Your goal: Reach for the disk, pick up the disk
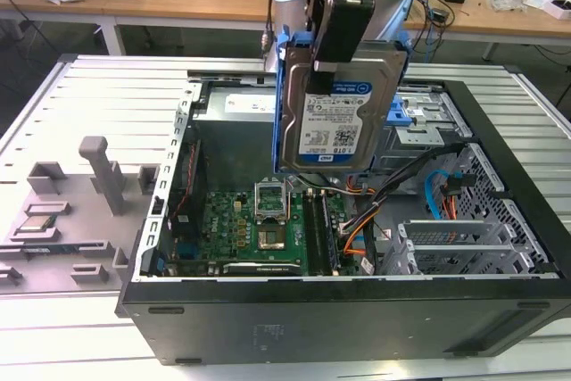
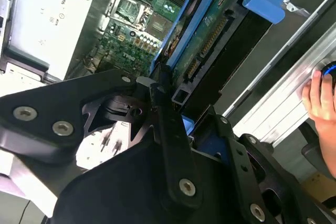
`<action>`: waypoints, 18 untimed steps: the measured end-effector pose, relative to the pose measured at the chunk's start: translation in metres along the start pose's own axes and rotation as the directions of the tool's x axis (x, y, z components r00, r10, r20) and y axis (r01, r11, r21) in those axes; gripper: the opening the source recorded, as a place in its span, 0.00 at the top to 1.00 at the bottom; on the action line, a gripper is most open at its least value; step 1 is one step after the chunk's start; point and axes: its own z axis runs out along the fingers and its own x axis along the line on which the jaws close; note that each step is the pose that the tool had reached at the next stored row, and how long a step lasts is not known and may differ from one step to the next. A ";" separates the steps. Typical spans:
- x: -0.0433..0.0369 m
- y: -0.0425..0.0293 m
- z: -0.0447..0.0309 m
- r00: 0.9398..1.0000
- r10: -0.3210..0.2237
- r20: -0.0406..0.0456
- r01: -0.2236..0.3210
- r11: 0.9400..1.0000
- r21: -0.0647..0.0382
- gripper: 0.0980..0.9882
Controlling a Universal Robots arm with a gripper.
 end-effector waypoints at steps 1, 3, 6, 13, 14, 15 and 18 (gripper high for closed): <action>0.0028 -0.0001 0.0001 1.000 0.000 0.000 0.000 1.000 0.000 0.70; 0.0132 -0.0003 0.0004 1.000 0.000 0.000 0.000 1.000 0.000 0.70; 0.0252 -0.0005 0.0009 1.000 0.000 0.000 0.000 1.000 0.000 0.70; 0.0414 -0.0008 0.0014 1.000 0.000 0.000 0.000 1.000 0.000 0.70; 0.0432 -0.0009 0.0015 1.000 0.000 0.000 0.000 1.000 0.000 0.70; 0.0445 -0.0009 0.0015 1.000 0.000 0.000 0.000 1.000 0.000 0.70; 0.0500 -0.0010 0.0017 1.000 0.000 0.000 0.000 1.000 0.000 0.70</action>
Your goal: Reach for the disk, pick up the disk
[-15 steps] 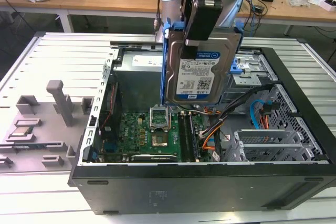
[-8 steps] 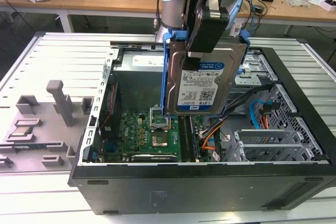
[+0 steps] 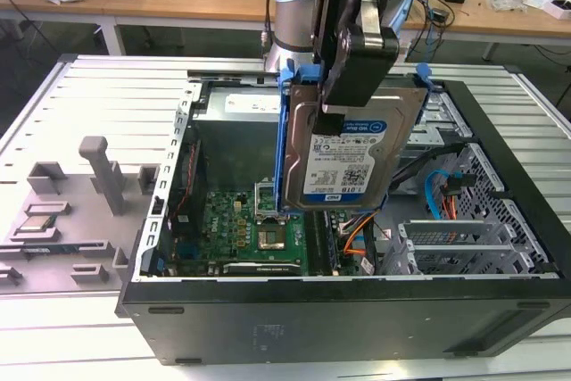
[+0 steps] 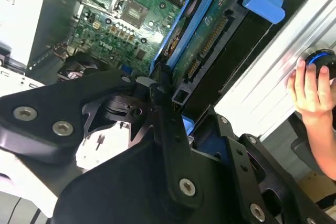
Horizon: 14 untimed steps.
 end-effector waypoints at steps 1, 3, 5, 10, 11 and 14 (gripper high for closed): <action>0.0022 -0.0001 0.0000 1.000 0.000 0.000 0.000 1.000 0.000 0.70; 0.0098 -0.0001 0.0003 1.000 0.000 0.000 0.000 1.000 0.000 0.70; 0.0102 -0.0002 -0.0006 1.000 0.000 -0.001 0.000 1.000 0.000 0.70; 0.0104 0.0001 -0.0074 1.000 0.000 -0.001 0.000 1.000 0.000 0.70; 0.0104 0.0001 -0.0074 1.000 0.000 -0.001 0.000 1.000 0.000 0.70; 0.0104 0.0000 -0.0075 1.000 0.000 -0.001 0.000 1.000 0.000 0.70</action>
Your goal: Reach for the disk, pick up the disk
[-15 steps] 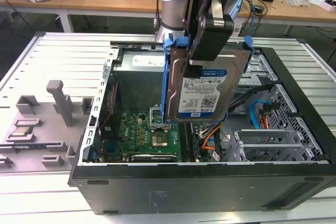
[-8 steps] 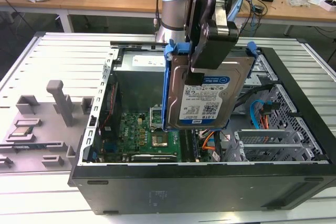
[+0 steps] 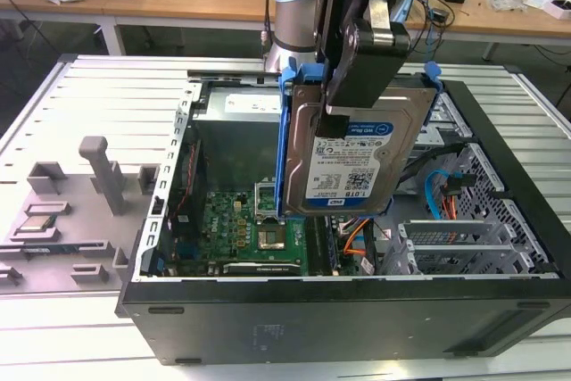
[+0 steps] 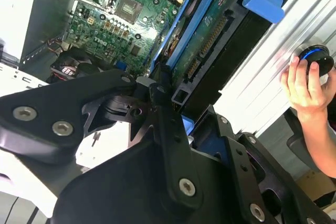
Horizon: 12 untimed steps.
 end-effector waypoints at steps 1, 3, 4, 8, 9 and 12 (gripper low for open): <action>0.0000 0.0000 0.0000 1.000 0.000 0.000 0.000 1.000 0.000 0.70; 0.0004 0.0001 -0.0002 1.000 0.000 0.000 0.000 1.000 0.000 0.70; 0.0012 0.0000 -0.0001 1.000 0.000 0.000 0.000 1.000 0.000 0.70; 0.0124 -0.0002 0.0003 1.000 0.000 0.000 0.000 1.000 0.000 0.70; 0.0138 -0.0002 0.0003 1.000 0.000 0.000 0.000 1.000 0.000 0.70; 0.0181 -0.0003 0.0004 1.000 0.000 0.000 0.000 1.000 0.000 0.70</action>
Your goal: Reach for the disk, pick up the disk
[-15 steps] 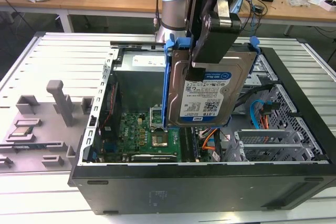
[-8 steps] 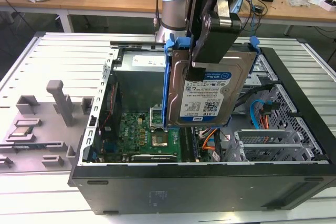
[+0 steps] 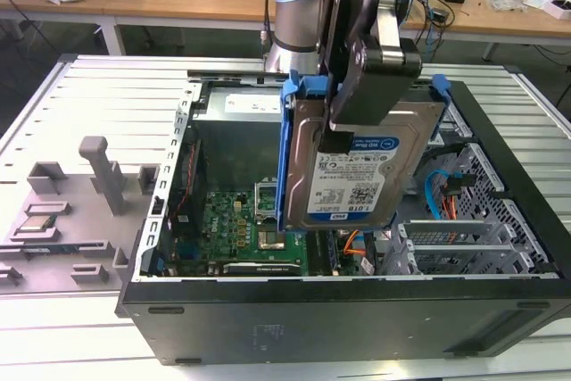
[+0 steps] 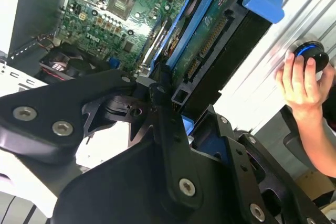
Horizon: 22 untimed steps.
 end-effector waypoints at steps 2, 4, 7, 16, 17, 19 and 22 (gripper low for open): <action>0.0051 -0.0001 0.0002 1.000 0.000 0.000 0.000 1.000 0.000 0.70; 0.0088 -0.0002 0.0003 1.000 0.000 0.000 0.000 1.000 0.000 0.70; 0.0167 -0.0003 0.0005 1.000 0.000 0.000 0.000 1.000 0.000 0.70; 0.0170 -0.0161 0.0000 1.000 0.000 0.004 0.000 1.000 0.000 0.70; 0.0170 -0.0183 -0.0001 1.000 0.000 0.004 0.000 1.000 0.000 0.70; 0.0169 -0.0232 -0.0003 1.000 0.000 0.004 0.000 1.000 0.000 0.70; 0.0167 -0.0311 -0.0006 1.000 0.000 0.004 0.000 1.000 0.000 0.70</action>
